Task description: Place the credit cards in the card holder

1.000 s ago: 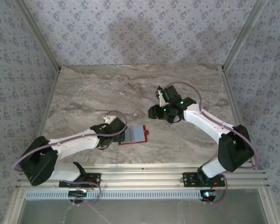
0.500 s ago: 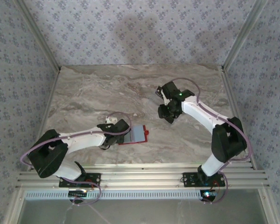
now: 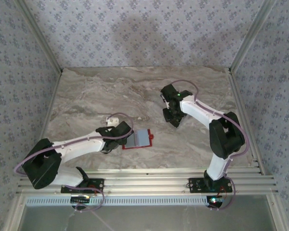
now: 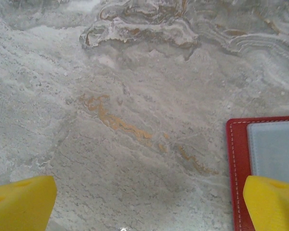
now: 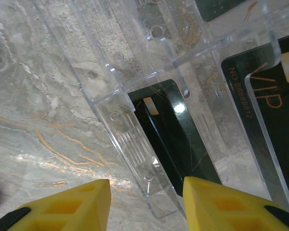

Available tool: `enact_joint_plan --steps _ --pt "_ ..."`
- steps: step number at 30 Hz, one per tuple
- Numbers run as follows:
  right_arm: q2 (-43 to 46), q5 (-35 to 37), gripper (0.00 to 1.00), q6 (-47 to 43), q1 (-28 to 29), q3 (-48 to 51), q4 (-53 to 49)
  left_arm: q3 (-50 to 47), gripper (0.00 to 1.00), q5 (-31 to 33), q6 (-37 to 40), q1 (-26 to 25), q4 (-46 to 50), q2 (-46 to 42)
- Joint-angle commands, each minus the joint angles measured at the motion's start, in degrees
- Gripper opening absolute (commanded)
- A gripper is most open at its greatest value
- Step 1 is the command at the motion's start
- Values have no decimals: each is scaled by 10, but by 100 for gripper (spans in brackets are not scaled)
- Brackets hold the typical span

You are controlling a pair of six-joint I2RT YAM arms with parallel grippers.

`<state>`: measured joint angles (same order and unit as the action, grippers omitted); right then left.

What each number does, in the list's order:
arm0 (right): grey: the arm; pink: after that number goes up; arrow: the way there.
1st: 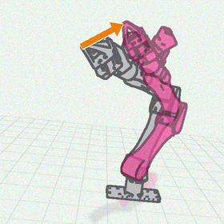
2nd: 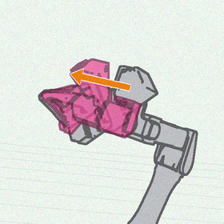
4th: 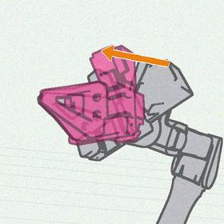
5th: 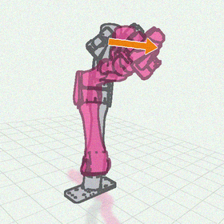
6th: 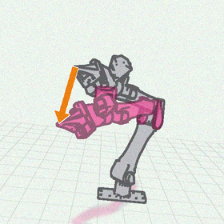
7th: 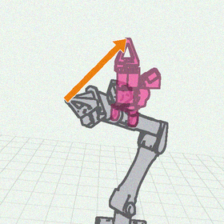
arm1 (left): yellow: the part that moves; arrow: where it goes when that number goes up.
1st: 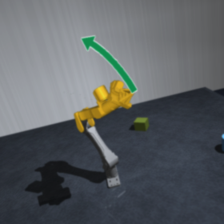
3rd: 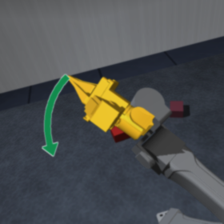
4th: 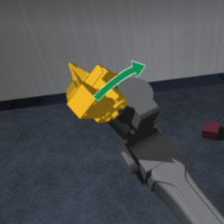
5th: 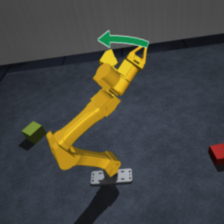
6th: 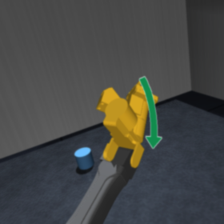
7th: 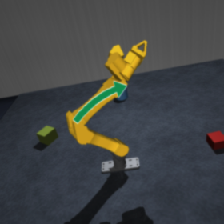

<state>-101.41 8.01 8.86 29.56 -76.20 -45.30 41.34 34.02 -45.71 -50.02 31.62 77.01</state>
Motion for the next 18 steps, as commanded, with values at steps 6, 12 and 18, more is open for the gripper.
enact_joint_plan --steps 6,12,18 --pt "-29 31 42 -23 4 -19 -22 13 100 17 -6 -5 20 -23" --pt "-31 19 34 -21 6 -11 -19 13 100 18 -5 -4 20 -24" --pt "-33 13 29 -22 5 0 -19 13 100 19 -4 -4 19 -23"
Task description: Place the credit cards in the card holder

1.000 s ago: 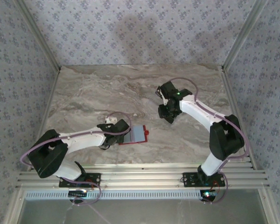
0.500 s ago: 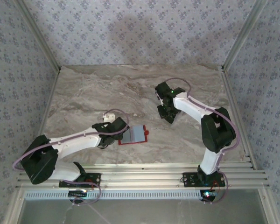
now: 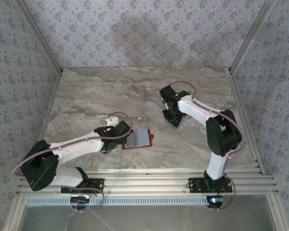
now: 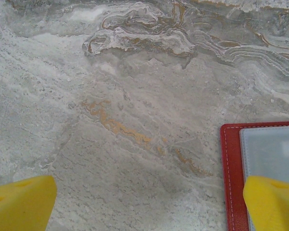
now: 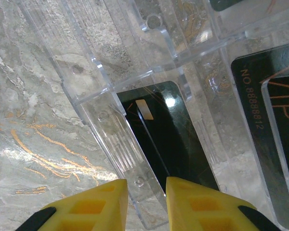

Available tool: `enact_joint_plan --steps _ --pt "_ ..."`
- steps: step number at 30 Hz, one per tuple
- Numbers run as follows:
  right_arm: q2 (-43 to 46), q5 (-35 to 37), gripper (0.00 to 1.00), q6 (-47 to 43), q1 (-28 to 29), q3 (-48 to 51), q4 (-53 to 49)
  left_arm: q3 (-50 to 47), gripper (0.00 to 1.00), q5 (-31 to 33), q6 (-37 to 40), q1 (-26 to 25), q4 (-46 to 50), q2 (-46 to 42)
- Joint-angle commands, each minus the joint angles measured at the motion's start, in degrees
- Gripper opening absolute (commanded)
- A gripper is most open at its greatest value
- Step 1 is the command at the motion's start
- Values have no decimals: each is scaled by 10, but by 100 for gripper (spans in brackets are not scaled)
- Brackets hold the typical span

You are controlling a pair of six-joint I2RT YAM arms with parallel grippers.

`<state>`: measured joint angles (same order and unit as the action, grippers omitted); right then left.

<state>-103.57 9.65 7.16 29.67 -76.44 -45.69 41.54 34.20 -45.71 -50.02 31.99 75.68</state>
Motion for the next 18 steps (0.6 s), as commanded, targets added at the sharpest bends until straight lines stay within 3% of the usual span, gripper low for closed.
enact_joint_plan --steps 1,12,18 --pt "-11 -3 29 -5 4 3 -15 11 100 18 -4 -4 15 -10" --pt "-18 -9 21 -7 3 7 -16 13 100 18 -3 -4 15 -10" --pt "-13 -15 11 -12 3 2 -22 16 100 18 -1 -4 15 -8"
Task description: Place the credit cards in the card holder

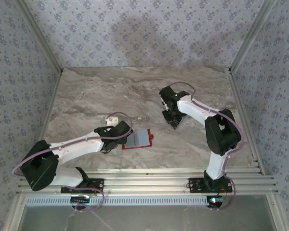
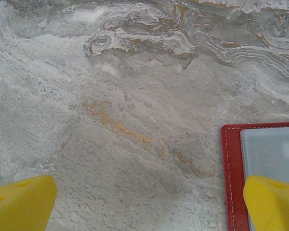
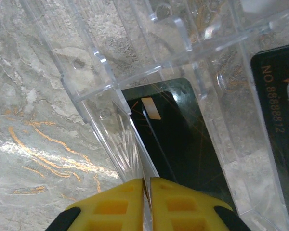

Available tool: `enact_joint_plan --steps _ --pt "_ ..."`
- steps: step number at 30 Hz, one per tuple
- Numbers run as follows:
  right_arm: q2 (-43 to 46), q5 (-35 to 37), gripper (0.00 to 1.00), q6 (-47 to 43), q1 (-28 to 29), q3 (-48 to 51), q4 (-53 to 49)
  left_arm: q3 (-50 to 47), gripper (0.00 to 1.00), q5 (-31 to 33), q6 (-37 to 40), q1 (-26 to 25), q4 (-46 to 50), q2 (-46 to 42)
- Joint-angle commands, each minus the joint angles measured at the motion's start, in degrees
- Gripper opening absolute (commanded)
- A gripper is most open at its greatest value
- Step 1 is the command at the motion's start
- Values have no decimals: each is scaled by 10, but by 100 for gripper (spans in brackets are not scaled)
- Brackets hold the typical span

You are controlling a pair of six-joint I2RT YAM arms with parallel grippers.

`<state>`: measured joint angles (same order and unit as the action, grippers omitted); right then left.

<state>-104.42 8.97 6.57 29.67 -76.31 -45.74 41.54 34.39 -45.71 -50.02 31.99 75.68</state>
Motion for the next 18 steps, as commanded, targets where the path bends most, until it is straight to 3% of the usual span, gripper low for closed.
enact_joint_plan --steps 1,6,18 --pt "-3 -9 10 -7 3 -3 -23 16 100 16 0 -4 15 -8" --pt "12 -22 0 -11 3 -27 -38 17 100 17 0 -3 18 -10" --pt "86 -29 0 -2 39 -96 -74 -2 100 1 9 4 21 -43"
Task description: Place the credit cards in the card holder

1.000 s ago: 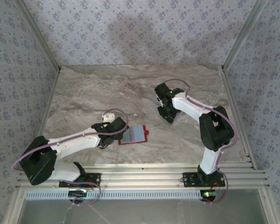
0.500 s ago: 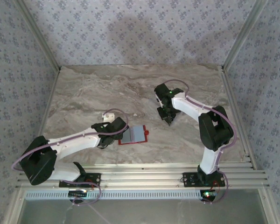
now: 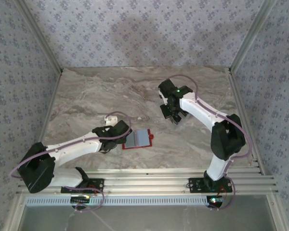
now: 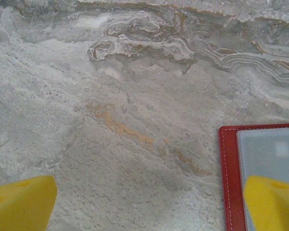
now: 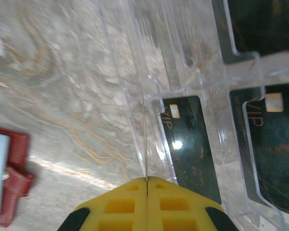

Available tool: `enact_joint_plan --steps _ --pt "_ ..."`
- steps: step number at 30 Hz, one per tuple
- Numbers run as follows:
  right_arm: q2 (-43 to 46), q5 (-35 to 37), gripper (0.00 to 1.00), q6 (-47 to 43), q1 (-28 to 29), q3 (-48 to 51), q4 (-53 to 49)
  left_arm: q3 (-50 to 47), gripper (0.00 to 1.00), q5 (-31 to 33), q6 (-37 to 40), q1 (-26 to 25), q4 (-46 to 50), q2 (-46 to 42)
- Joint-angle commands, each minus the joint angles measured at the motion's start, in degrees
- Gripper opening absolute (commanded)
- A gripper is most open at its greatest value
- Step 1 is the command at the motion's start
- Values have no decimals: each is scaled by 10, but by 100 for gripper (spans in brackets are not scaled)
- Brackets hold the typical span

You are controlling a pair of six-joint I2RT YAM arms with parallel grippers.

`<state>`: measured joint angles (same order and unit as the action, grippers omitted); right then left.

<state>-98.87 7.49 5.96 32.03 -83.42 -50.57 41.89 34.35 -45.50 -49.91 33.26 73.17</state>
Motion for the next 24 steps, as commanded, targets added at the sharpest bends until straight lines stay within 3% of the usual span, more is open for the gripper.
enact_joint_plan --steps 1,7,13,24 --pt "37 -22 0 9 22 -25 -22 -10 100 -2 8 4 6 -20" --pt "71 -137 0 82 57 34 77 -37 100 -43 28 6 -42 -25" --pt "96 -287 0 192 61 190 299 -40 100 -75 45 6 -80 3" --pt "113 -318 0 280 80 325 458 -39 100 -71 35 5 -91 57"
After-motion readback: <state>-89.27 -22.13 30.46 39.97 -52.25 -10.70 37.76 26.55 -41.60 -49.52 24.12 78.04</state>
